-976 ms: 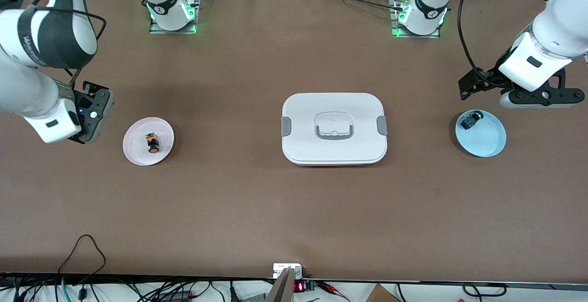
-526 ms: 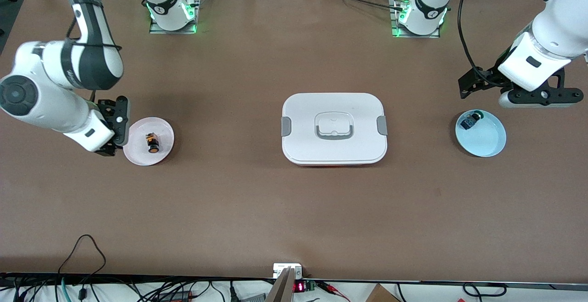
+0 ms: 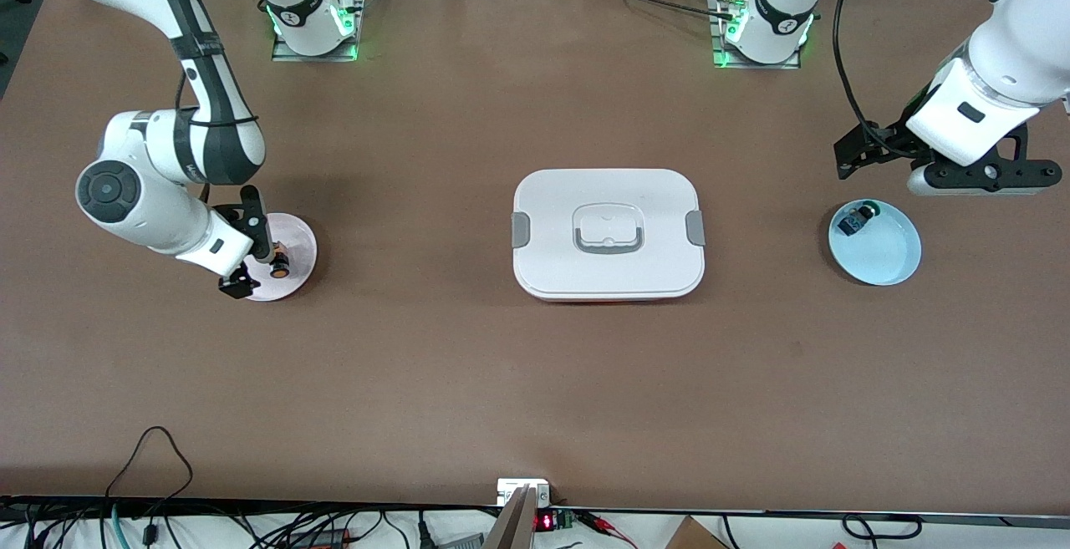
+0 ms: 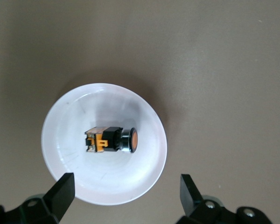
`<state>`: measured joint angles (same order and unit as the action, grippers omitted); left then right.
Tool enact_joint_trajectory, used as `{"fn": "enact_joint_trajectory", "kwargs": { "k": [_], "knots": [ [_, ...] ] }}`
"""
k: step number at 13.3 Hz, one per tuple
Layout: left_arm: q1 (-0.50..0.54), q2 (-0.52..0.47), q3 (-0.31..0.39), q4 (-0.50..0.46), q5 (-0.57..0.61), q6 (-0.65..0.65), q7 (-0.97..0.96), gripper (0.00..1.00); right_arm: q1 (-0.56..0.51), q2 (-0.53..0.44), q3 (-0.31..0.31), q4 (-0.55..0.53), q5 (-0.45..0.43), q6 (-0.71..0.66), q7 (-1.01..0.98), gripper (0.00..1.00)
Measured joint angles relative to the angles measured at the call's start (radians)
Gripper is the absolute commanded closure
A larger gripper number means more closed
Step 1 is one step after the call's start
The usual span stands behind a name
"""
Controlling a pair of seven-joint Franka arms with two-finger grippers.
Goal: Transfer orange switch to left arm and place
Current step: 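Lower the right gripper over the orange switch on the white plate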
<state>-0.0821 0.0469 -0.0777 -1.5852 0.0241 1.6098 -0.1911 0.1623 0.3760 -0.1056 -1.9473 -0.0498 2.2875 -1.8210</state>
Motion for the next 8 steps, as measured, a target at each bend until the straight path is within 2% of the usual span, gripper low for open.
{"fn": "enact_joint_trajectory", "kwargs": {
  "k": [4,8],
  "knots": [
    [0.0,0.0,0.0,0.0,0.0,0.0,0.0,0.0,0.0,0.053,0.0,-0.053,0.0,0.103,-0.045,0.0],
    [0.0,0.0,0.0,0.0,0.0,0.0,0.0,0.0,-0.002,0.066,0.0,-0.138,0.0,0.218,-0.047,0.0]
  ]
}}
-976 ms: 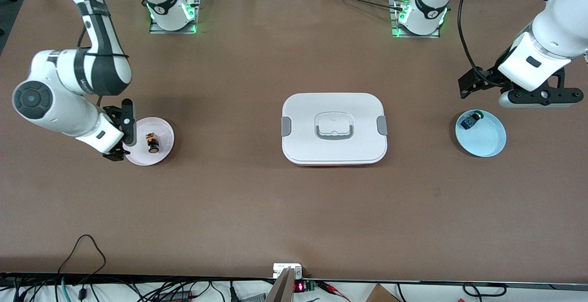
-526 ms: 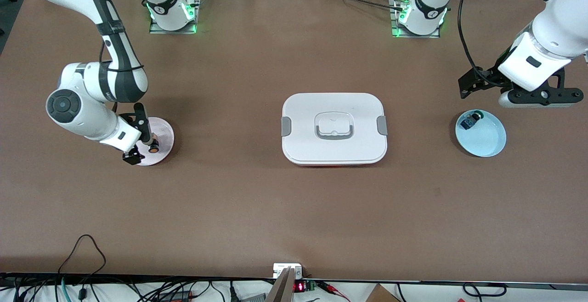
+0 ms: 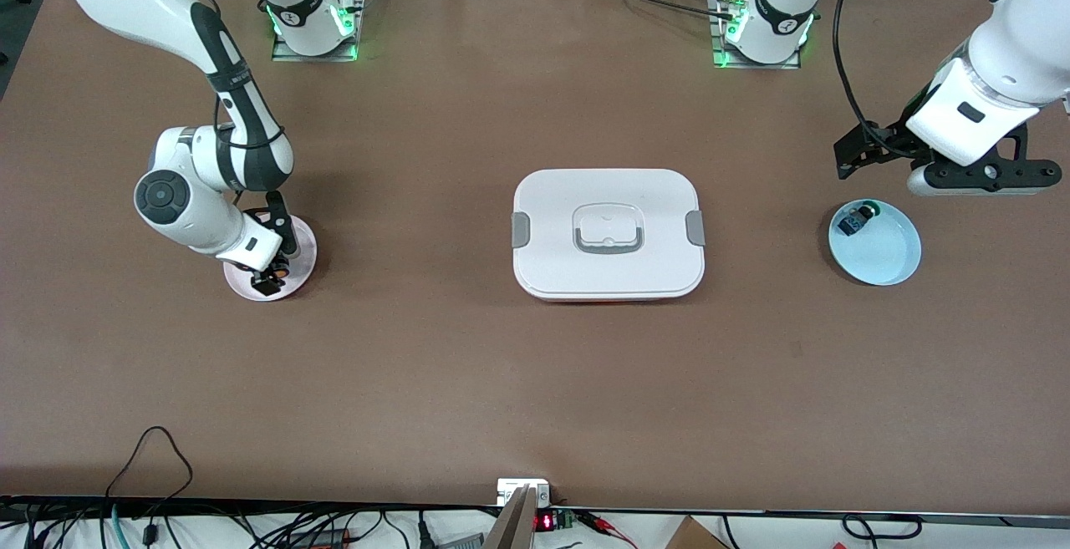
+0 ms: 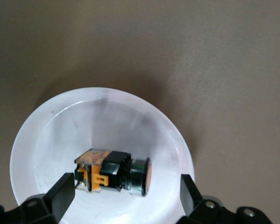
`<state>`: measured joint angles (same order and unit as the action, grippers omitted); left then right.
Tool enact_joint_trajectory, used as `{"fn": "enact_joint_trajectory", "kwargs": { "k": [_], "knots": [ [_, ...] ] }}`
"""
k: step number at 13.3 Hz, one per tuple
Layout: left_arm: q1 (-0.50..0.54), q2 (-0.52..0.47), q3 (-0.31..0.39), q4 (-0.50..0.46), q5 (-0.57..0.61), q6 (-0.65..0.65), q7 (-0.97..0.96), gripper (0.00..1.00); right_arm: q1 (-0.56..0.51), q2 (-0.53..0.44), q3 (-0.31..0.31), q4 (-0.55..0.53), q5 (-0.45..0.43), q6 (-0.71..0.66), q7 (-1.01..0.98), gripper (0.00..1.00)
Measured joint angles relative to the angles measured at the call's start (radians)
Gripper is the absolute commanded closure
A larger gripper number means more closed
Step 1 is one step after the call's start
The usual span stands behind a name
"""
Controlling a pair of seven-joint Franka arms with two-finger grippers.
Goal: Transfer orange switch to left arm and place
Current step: 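Lower the right gripper over the orange switch on the white plate, then close the right gripper on the orange switch and lift it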
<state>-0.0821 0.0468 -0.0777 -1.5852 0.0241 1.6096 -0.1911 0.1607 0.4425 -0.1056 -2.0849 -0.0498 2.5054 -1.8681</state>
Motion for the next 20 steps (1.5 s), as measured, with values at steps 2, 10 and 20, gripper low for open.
{"fn": "enact_joint_trajectory", "kwargs": {
  "k": [2,10,20],
  "knots": [
    [0.0,0.0,0.0,0.0,0.0,-0.001,0.0,0.0,-0.001,0.0,0.0,-0.018,0.0,0.011,0.0,0.0],
    [0.0,0.0,-0.001,0.0,0.0,-0.011,0.0,0.0,-0.029,0.0,0.0,-0.044,0.0,0.05,0.001,0.0],
    [0.0,0.0,-0.001,0.0,0.0,-0.02,0.0,0.0,-0.029,0.003,0.014,-0.058,0.0,0.075,0.006,0.01]
  ]
}}
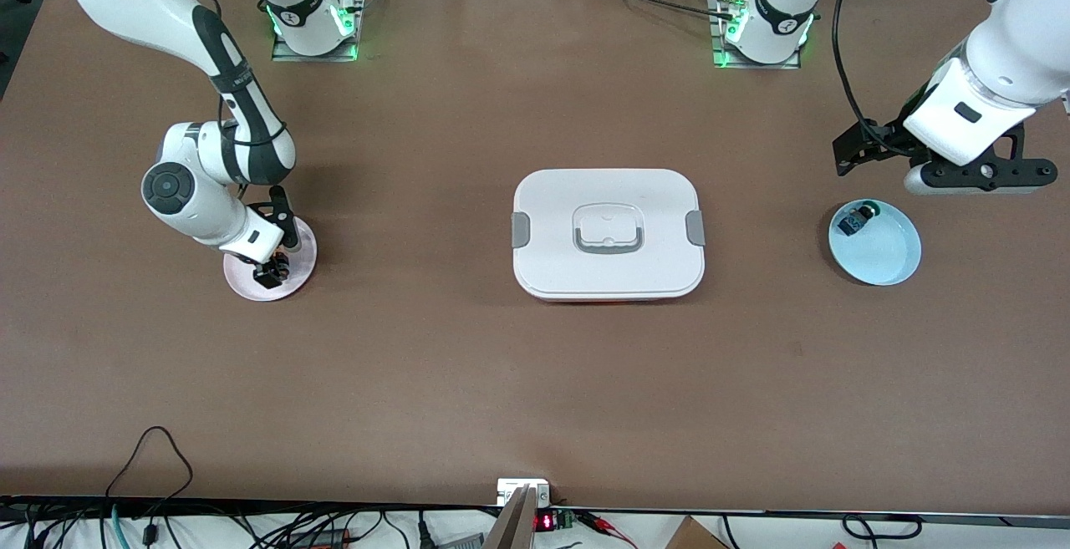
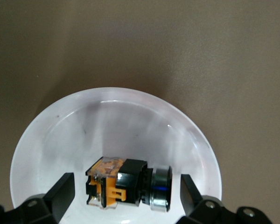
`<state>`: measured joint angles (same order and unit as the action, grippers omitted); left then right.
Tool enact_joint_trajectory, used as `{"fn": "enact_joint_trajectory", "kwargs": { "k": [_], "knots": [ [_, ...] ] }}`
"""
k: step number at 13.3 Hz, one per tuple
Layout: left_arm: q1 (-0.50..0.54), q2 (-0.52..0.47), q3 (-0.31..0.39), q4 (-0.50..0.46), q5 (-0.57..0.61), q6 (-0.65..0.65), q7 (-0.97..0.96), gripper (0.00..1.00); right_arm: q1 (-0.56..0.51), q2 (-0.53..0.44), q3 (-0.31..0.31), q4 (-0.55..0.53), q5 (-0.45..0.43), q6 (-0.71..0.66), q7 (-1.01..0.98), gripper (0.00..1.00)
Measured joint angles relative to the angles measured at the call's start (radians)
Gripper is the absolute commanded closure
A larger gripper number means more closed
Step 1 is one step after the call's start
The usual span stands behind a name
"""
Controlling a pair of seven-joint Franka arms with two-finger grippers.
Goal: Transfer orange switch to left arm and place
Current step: 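Close the right gripper on the orange switch and lift it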
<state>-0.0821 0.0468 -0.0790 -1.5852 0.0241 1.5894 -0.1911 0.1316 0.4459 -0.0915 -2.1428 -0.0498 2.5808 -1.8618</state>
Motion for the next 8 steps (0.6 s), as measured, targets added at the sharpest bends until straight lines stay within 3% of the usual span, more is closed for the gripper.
{"fn": "enact_joint_trajectory", "kwargs": {
  "k": [5,8],
  "knots": [
    [0.0,0.0,0.0,0.0,0.0,-0.001,0.0,0.0,0.0,0.01,0.0,-0.006,0.001,0.018,0.007,0.01],
    [0.0,0.0,0.0,0.0,0.0,-0.001,0.0,0.0,0.0,0.014,0.0,-0.009,0.001,0.026,0.01,0.11]
  ]
}}
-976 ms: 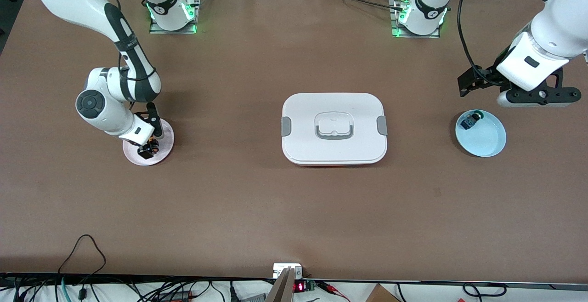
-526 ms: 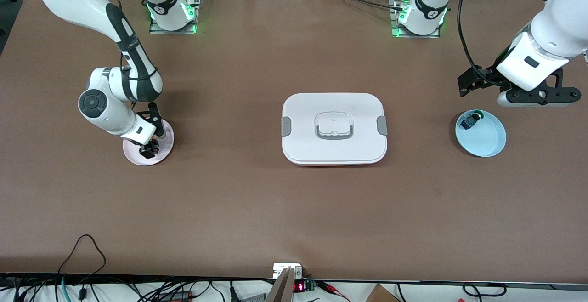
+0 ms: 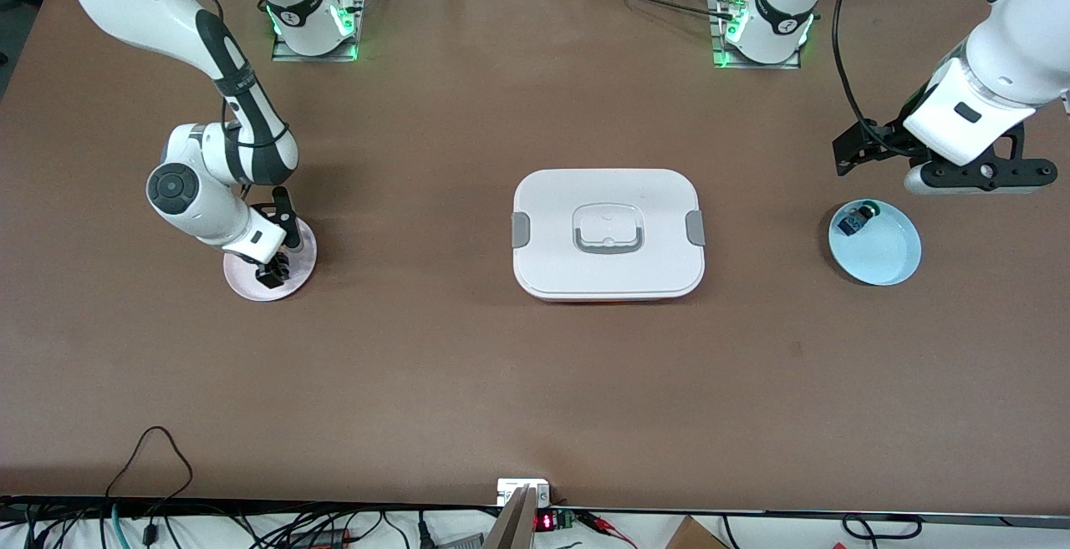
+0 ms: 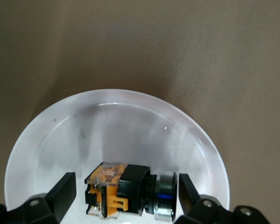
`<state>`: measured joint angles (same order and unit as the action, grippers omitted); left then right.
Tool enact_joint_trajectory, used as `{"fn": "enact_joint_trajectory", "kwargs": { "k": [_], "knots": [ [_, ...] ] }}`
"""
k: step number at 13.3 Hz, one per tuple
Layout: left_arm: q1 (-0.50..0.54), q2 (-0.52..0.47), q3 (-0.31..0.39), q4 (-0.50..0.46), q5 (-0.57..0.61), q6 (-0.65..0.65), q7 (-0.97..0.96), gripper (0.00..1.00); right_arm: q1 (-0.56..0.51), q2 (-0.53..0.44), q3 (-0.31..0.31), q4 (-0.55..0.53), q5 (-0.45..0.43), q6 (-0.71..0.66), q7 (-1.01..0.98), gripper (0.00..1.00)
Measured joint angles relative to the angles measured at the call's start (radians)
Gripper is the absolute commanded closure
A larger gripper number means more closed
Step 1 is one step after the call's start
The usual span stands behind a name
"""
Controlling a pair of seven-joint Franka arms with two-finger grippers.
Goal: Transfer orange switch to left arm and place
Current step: 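Close the right gripper on the orange switch and lift it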
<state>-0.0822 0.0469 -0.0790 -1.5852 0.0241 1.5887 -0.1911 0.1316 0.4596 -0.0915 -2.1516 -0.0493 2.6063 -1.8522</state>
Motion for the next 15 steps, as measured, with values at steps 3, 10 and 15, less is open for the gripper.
{"fn": "enact_joint_trajectory", "kwargs": {
  "k": [3,10,15],
  "knots": [
    [0.0,0.0,0.0,0.0,0.0,0.0,0.0,0.0,0.0,0.005,0.0,0.0,0.0,0.007,0.001,0.29],
    [0.0,0.0,0.0,0.0,0.0,0.0,0.0,0.0,0.0,0.005,0.001,0.0,0.0,0.013,0.001,0.87],
    [0.0,0.0,-0.001,0.0,0.0,0.0,0.0,0.0,0.001,-0.008,0.043,0.022,0.008,-0.014,0.0,0.98]
  ]
}}
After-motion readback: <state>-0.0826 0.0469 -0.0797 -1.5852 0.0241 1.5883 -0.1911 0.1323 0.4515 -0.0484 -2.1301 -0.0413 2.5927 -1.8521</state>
